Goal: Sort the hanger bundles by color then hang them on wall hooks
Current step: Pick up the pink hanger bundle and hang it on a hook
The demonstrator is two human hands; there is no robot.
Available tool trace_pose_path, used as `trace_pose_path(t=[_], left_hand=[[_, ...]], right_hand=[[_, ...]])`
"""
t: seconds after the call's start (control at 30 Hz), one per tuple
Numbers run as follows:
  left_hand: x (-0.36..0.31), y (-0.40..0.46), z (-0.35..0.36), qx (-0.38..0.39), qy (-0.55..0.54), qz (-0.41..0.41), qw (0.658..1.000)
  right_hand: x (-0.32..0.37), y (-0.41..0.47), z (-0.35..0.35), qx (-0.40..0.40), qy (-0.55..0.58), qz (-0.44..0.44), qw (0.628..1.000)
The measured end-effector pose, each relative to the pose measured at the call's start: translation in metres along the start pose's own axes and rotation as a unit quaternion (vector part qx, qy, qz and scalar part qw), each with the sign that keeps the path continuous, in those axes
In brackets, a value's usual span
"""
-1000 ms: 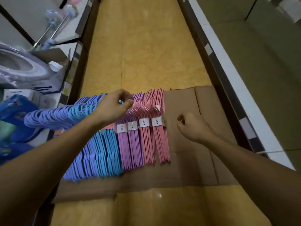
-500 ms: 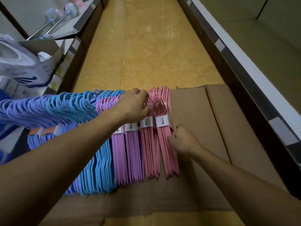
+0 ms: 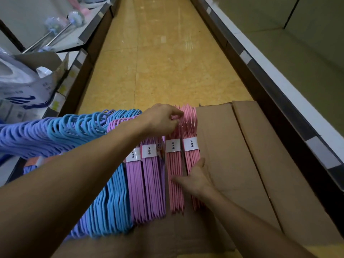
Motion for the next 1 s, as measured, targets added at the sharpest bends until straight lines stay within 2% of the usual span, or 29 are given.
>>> trace_pose_path(t=[0.2,0.47,0.77,1.0], left_hand=[[0.005,0.007,-0.003,0.041,-0.006,-0.021,0.999],[-0.009,0.008,0.000,0.023,-0.004,-0.023,0.999],[-0.049,0.018,0.006,0.026,0.013,0.002,1.000],[-0.037,0.003,0.001,-0.031,-0.094,-0.031,0.995]], right_hand=[[0.006,-0.001,0.016,-0.095,-0.043,0.041,0.994],[0.016,0.010,0.030,-0.148,-0.074,0.044,0.985],[0.008,0.023,0.016,-0.147,-0.068,0.032,0.986],[-0.007,0.020,-0.035,-0.149,-0.185,-0.026,0.971]])
Point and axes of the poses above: each hand's wrist, its own y-axis towards the middle knuckle, its own z-axis out of the palm, x = y × z, the point moved 6 cm from there along y, towards the middle knuckle, and after that the axes turned 9 degrees about y, right-handed, at the moved point
